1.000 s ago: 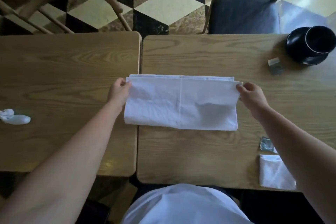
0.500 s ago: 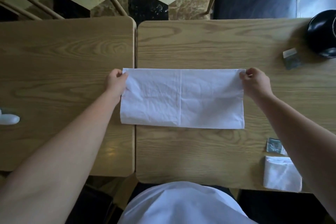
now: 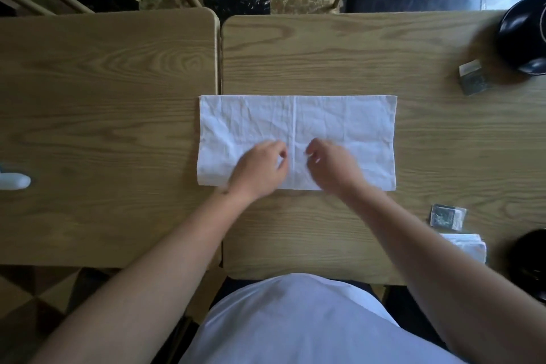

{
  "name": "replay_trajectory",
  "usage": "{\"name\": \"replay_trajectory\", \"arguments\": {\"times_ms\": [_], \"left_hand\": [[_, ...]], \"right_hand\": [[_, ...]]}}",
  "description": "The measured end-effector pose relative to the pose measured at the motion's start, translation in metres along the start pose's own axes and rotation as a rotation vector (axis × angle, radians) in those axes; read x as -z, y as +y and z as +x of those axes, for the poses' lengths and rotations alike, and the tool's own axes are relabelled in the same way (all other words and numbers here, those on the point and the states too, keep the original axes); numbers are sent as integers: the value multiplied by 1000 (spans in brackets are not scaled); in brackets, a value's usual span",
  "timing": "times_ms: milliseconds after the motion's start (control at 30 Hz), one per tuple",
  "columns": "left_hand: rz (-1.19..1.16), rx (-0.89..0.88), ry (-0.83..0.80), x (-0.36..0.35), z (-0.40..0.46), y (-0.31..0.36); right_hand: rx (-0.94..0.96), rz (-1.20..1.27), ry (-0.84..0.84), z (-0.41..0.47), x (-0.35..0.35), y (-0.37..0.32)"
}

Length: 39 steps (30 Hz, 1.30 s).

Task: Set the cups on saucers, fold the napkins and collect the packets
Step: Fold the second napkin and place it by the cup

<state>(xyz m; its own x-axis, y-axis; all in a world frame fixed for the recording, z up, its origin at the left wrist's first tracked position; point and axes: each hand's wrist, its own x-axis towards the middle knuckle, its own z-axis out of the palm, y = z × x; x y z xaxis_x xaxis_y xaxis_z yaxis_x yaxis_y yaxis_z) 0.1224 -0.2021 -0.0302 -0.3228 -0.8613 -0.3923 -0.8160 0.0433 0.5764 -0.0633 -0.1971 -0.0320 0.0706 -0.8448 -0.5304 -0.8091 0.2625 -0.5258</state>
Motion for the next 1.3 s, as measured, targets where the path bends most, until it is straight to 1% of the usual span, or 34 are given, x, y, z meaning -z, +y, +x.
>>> {"name": "replay_trajectory", "arguments": {"times_ms": [33, 67, 167, 267, 333, 433, 567, 667, 767, 833, 967, 1033, 1067, 1133, 1167, 1200, 1233, 1267, 1300], "left_hand": [[-33, 11, -57, -10, -5, 4], [-77, 50, -71, -15, -10, 6], [-171, 189, -48, -24, -18, -2], [-149, 238, -93, -31, -25, -12], [-115, 226, -80, -35, -27, -16], [-80, 225, -39, -35, -30, -23], [-54, 349, 41, -22, -45, -47], [-34, 399, 126, -9, -55, -69], [-62, 478, 159, 1, -58, -83], [-82, 545, 171, 3, -59, -87], [-136, 611, 197, 1, -58, -85], [-158, 663, 204, 2, -56, -83], [-187, 706, 215, 2, -55, -80], [-318, 801, 283, 2, -54, -64], [-397, 834, 335, -1, -53, -50], [-511, 886, 368, -5, -52, -34], [-696, 965, 384, -11, -50, -18], [-987, 1089, 363, -18, -46, 0], [-1345, 1207, 296, -22, -40, 19]], "right_hand": [[27, 20, -74, -5, -15, -12], [34, 51, -119, -10, -27, -21], [-36, 112, -149, -19, -46, -30], [-39, 83, -186, -22, -53, -29], [-11, 81, -204, -25, -54, -26], [-14, 56, -175, -26, -51, -12], [-99, -9, -85, -35, -29, 28], [-193, -85, -7, -46, -4, 68], [-285, -153, 48, -53, 19, 101], [-306, -147, 46, -53, 27, 110], [-313, -161, 36, -49, 28, 109], [-323, -194, -21, -47, 32, 106], [-335, -225, -79, -45, 36, 104], [-349, -315, -176, -34, 51, 98], [-335, -350, -168, -25, 59, 93], [-298, -361, -110, -14, 67, 87], [-246, -347, -29, -2, 75, 81], [-187, -316, 51, 11, 81, 74], [-130, -288, 106, 25, 87, 67]]}}
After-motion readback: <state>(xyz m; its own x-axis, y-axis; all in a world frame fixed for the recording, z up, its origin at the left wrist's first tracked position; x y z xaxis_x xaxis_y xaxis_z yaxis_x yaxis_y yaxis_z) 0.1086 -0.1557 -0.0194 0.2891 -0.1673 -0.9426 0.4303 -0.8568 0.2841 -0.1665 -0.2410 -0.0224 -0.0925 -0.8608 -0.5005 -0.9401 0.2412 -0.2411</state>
